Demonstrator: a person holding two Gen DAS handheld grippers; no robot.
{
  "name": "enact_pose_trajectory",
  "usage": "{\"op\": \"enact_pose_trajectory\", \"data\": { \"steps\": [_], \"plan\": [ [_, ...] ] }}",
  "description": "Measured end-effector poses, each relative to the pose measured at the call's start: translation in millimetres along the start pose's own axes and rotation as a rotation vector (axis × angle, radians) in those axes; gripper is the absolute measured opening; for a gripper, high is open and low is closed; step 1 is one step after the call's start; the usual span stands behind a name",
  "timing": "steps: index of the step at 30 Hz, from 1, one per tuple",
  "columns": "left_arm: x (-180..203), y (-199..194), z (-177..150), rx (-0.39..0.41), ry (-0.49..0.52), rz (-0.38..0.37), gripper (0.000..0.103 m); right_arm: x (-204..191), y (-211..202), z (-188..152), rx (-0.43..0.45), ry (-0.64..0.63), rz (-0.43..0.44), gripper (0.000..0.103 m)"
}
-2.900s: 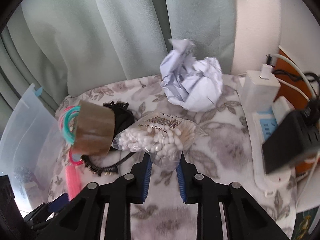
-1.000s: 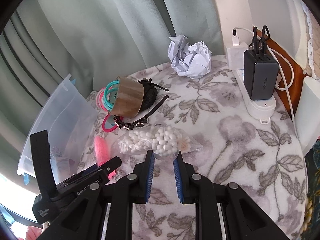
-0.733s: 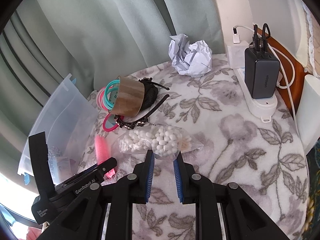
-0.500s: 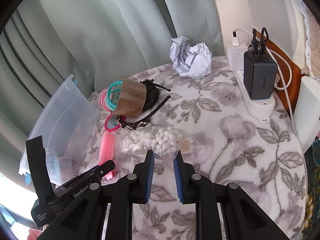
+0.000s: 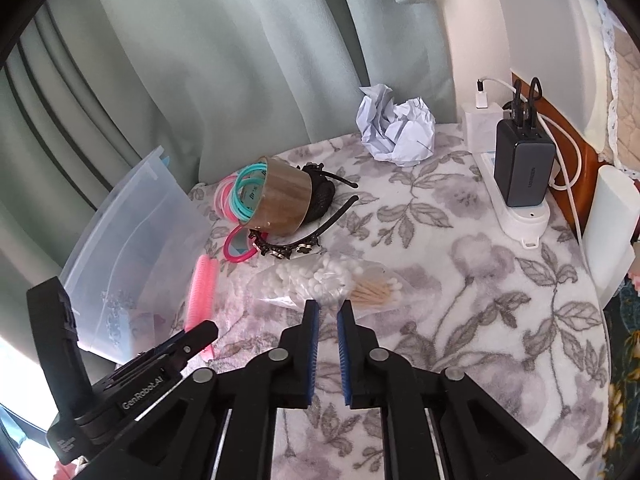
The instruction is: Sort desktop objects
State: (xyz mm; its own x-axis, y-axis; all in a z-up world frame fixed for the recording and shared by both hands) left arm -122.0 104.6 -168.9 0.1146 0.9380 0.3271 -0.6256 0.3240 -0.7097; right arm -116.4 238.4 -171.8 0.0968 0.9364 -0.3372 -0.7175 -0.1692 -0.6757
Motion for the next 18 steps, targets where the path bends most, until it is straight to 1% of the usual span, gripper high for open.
{"op": "enact_pose_trajectory", "data": {
  "steps": [2, 4, 10, 18],
  "plan": [
    [0.1, -4.8, 0.9, 0.007, 0.003, -0.011, 0.028, -1.6, -3.1, 0.3, 0.01, -0.01, -0.002, 0.003],
    [1.2, -10.1, 2.5, 0.019, 0.008, -0.018, 0.028, -3.5, -7.1, 1.4, 0.025, -0.016, 0.001, 0.002],
    [9.6, -20.6, 6.8, 0.04, 0.025, -0.058, 0.028, -2.6, -17.2, 6.9, 0.052, -0.007, 0.015, 0.001],
    [17.9, -44.1, 17.4, 0.086, 0.04, -0.104, 0.028, -8.9, -40.8, 18.9, 0.119, -0.02, 0.029, 0.001]
  ]
}}
Point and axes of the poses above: each gripper's, at about its wrist camera, not at the fingertips, and y roughly the way its jaws point, x to its right, z to its top, the point moved 8 cm from there along y, roughly the way its jaws point, and after that the axes turned 4 degrees about x, right-handed, at the moved point
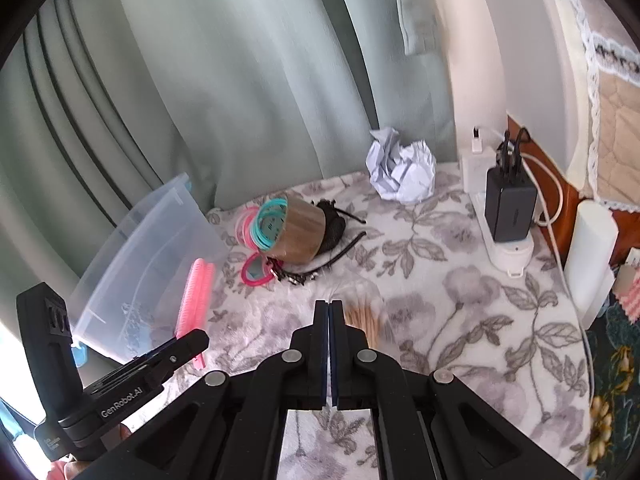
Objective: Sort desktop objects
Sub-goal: 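Lift the pink roller over the clear bin with the left tool while the right tool lifts the swab bag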
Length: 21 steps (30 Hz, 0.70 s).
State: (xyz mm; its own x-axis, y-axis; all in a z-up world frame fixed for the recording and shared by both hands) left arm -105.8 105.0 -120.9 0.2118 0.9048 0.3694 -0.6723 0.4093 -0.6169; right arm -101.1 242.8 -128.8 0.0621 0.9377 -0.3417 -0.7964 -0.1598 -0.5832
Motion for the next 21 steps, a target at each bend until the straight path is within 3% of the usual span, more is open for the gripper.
{"op": "enact_pose_trajectory", "data": {
  "steps": [12, 21],
  "plan": [
    [8.3, -51.2, 30.4, 0.124, 0.017, -0.054, 0.028, -20.5, -34.2, 32.6, 0.103, -0.017, 0.043, 0.001],
    [5.5, -99.4, 58.6, 0.248, 0.016, -0.088, 0.028, -62.6, -58.1, 77.0, 0.185, -0.075, 0.121, 0.001]
  ]
}}
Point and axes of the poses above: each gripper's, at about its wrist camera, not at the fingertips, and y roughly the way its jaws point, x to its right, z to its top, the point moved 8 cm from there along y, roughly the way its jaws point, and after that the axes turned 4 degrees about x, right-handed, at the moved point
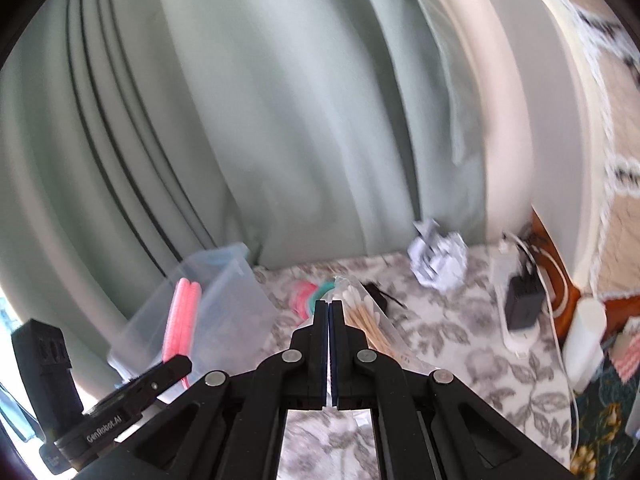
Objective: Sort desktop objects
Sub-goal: 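Lift the pink roller over the clear bin with the left tool while the right tool lifts the swab bag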
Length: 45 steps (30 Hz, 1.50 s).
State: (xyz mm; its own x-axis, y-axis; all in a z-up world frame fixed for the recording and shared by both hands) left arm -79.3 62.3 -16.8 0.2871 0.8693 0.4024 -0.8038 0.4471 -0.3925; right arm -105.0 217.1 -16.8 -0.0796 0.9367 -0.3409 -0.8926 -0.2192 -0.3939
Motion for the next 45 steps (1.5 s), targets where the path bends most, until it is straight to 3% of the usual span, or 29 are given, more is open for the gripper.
{"op": "enact_pose_trajectory", "data": {
  "steps": [11, 16, 20, 25, 33, 35, 36, 37, 41, 45],
  "plan": [
    [-48.7, -41.9, 38.6, 0.121, -0.054, 0.061, 0.028, -113.3, 14.4, 70.6, 0.111, -0.163, 0.15, 0.001],
    [-85.5, -48.1, 45.1, 0.124, -0.101, 0.118, 0.028, -159.3, 46.5, 73.3, 0.066, -0.211, 0.206, 0.001],
    [-111.3, -49.7, 48.5, 0.112, -0.116, 0.162, 0.028, -180.2, 71.8, 52.5, -0.003, -0.254, 0.227, 0.001],
    [-143.7, -45.4, 45.1, 0.094, -0.172, 0.206, 0.028, -157.9, 99.1, 19.7, -0.092, -0.229, 0.166, 0.001],
    [-167.7, -41.5, 38.7, 0.084, -0.222, 0.22, 0.028, -39.1, 145.3, -64.8, -0.343, -0.146, -0.099, 0.006],
    [-169.4, -38.9, 37.5, 0.079, -0.224, 0.22, 0.028, -18.1, 149.8, -84.2, -0.388, -0.103, -0.133, 0.031],
    [-169.7, -38.1, 37.1, 0.078, -0.223, 0.22, 0.028, -5.4, 154.9, -91.8, -0.409, -0.072, -0.139, 0.059],
    [-169.9, -37.1, 36.6, 0.076, -0.223, 0.22, 0.028, -2.7, 157.4, -100.0, -0.419, -0.049, -0.133, 0.068],
    [-170.3, -32.0, 33.3, 0.065, -0.229, 0.217, 0.028, 5.2, 160.6, -126.3, -0.484, -0.012, -0.127, 0.07],
    [-169.5, -30.3, 31.7, 0.058, -0.224, 0.216, 0.028, 11.1, 175.7, -144.9, -0.522, 0.031, -0.168, 0.079]
  ]
}}
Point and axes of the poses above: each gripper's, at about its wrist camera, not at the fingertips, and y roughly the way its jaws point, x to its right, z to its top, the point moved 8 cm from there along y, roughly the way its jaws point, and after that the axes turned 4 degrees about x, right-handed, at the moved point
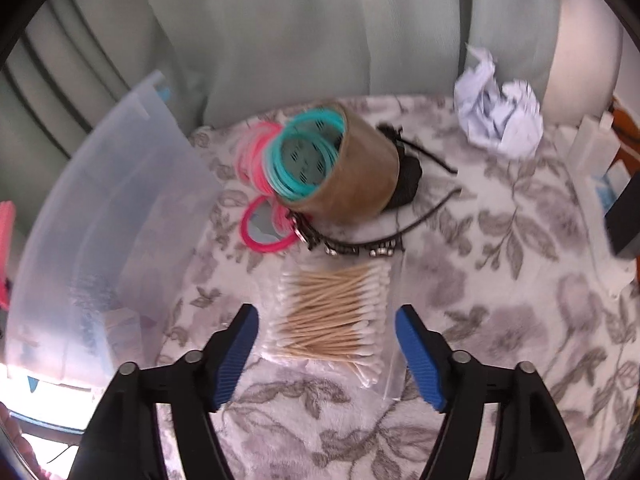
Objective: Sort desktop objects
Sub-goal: 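Lift the pink roller over the clear bin with the left tool while the right tool lifts the swab bag, then open the left tool to drop the roller while the right tool drops the swab bag into the bin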
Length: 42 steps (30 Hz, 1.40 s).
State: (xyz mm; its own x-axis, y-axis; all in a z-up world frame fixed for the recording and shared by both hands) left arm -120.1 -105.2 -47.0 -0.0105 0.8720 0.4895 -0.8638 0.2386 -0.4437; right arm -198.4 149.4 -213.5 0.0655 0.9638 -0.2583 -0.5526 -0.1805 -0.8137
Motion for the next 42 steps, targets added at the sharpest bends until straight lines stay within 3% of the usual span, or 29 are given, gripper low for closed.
{"op": "enact_pose_trajectory", "data": {
  "steps": [7, 11, 14, 16, 18, 27, 31, 37, 42],
  "plan": [
    [-5.4, 1.9, -0.2, -0.003, -0.008, 0.01, 0.028, -8.5, 20.1, -3.3, -0.024, 0.03, -0.034, 0.092],
    [-5.2, 2.8, -1.6, -0.004, -0.005, 0.008, 0.028, -8.9, 23.8, -6.4, -0.015, 0.005, -0.085, 0.092],
    [-5.6, 4.0, -3.7, -0.008, -0.002, 0.006, 0.028, -2.3, 17.8, -7.7, -0.002, 0.037, -0.072, 0.089],
    [-6.5, 5.6, -4.9, -0.011, -0.006, 0.002, 0.028, 5.0, 10.9, -8.1, -0.002, 0.065, -0.073, 0.075],
    [-6.8, 7.0, -5.9, -0.013, -0.009, -0.003, 0.028, 8.9, 3.8, -8.6, -0.001, 0.077, -0.058, 0.071],
    [-6.7, 6.3, -12.4, -0.019, -0.012, -0.021, 0.028, 0.5, -27.5, -14.3, 0.037, 0.088, 0.002, 0.07],
    [-7.7, -1.1, -11.5, -0.015, -0.016, -0.024, 0.028, -33.2, -62.3, 7.2, 0.131, 0.058, 0.062, 0.07],
    [-10.8, 1.9, -11.1, -0.016, -0.021, -0.028, 0.028, -123.1, -150.5, 45.9, 0.376, -0.122, 0.234, 0.07],
    [-15.2, 2.1, -10.3, -0.01, -0.022, -0.025, 0.028, -191.3, -179.2, 48.7, 0.444, -0.266, 0.36, 0.07]
  ]
}}
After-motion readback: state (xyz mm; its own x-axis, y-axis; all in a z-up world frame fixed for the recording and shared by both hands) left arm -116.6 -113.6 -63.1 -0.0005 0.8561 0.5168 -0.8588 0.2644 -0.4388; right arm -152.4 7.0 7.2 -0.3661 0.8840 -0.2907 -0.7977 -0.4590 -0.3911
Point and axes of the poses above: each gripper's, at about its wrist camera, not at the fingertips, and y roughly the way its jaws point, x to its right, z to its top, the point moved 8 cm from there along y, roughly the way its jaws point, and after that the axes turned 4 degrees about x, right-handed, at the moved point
